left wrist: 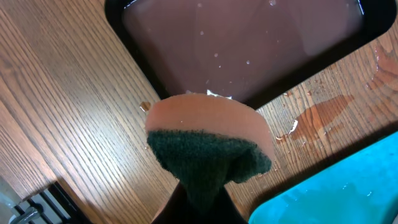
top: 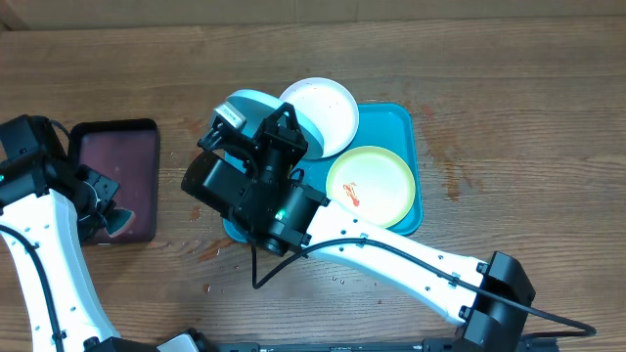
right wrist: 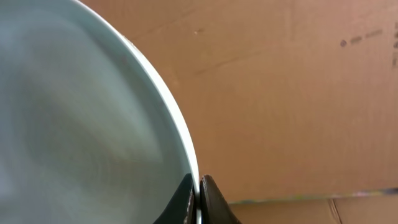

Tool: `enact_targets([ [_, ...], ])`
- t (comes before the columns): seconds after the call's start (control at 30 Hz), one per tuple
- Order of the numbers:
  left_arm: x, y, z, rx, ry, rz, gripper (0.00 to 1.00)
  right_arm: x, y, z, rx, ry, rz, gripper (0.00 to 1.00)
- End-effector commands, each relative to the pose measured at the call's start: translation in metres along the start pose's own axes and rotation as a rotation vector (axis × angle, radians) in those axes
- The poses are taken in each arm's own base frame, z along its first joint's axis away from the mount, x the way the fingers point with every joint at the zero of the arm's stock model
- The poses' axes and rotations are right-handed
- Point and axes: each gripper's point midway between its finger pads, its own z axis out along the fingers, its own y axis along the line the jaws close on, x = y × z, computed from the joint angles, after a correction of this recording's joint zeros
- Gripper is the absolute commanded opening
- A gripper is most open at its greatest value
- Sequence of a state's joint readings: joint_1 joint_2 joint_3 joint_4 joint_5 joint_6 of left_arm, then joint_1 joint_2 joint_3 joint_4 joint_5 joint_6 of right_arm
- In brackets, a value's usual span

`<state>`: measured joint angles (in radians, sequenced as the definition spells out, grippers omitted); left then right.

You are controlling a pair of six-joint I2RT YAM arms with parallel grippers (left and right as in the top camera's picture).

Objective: Clean dirty plates on tray and stack at the side
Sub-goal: 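Lift the light-blue plate with the right gripper and place it right of tray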

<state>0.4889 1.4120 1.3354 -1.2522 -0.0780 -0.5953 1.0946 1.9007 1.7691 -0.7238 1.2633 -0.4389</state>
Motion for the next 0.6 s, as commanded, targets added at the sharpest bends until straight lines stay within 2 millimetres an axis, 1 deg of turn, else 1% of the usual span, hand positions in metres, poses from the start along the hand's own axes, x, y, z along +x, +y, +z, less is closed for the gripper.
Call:
enact_targets([
  [0.0, -0.001, -0.002, 0.001, 0.009, 0.007, 0.012, 0.04, 0.008, -0.029, 0.011, 0.046, 0.034, 0.149, 0.04],
  [0.03, -0.001, -0.002, 0.001, 0.009, 0.007, 0.012, 0.04, 0.014, -0.029, 0.018, 0.042, 0.053, 0.178, 0.04],
  [0.07, -0.001, -0.002, 0.001, 0.009, 0.007, 0.012, 0.04, 0.031, -0.024, 0.038, -0.014, 0.104, 0.283, 0.04],
  [0.1, -0.001, -0.002, 0.001, 0.009, 0.007, 0.012, 0.04, 0.042, -0.012, 0.053, -0.106, 0.143, 0.370, 0.04],
  [0.17, -0.001, -0.002, 0.001, 0.009, 0.007, 0.012, 0.04, 0.058, 0.023, 0.073, -0.373, 0.237, 0.544, 0.04],
  [0.23, -0.001, -0.002, 0.001, 0.010, 0.006, 0.013, 0.04, 0.072, 0.055, 0.084, -0.708, 0.337, 0.689, 0.04],
  [0.27, -0.001, -0.002, 0.001, 0.011, 0.005, 0.012, 0.04, 0.076, 0.062, 0.087, -0.826, 0.363, 0.736, 0.04],
  [0.3, -0.001, -0.002, 0.001, 0.011, 0.004, 0.012, 0.04, 0.082, 0.065, 0.091, -0.934, 0.388, 0.793, 0.04],
  [0.33, -0.001, -0.003, 0.001, 0.012, 0.004, 0.012, 0.04, 0.096, 0.059, 0.103, -1.039, 0.423, 0.881, 0.04],
  [0.37, -0.001, -0.003, 0.001, 0.012, 0.004, 0.012, 0.04, 0.103, 0.055, 0.109, -1.065, 0.436, 0.916, 0.04],
  [0.4, -0.001, -0.003, 0.001, 0.012, 0.004, 0.012, 0.04, 0.115, 0.049, 0.118, -1.089, 0.457, 0.964, 0.04],
  [0.47, -0.001, -0.003, 0.001, 0.017, 0.008, 0.013, 0.04, 0.153, 0.029, 0.143, -1.082, 0.523, 1.073, 0.04],
  [0.5, 0.000, -0.004, 0.001, 0.017, 0.008, 0.013, 0.04, 0.178, 0.019, 0.157, -1.042, 0.570, 1.121, 0.04],
  [0.57, 0.000, -0.004, 0.001, 0.018, 0.009, 0.014, 0.04, 0.219, 0.005, 0.175, -0.968, 0.641, 1.182, 0.04],
])
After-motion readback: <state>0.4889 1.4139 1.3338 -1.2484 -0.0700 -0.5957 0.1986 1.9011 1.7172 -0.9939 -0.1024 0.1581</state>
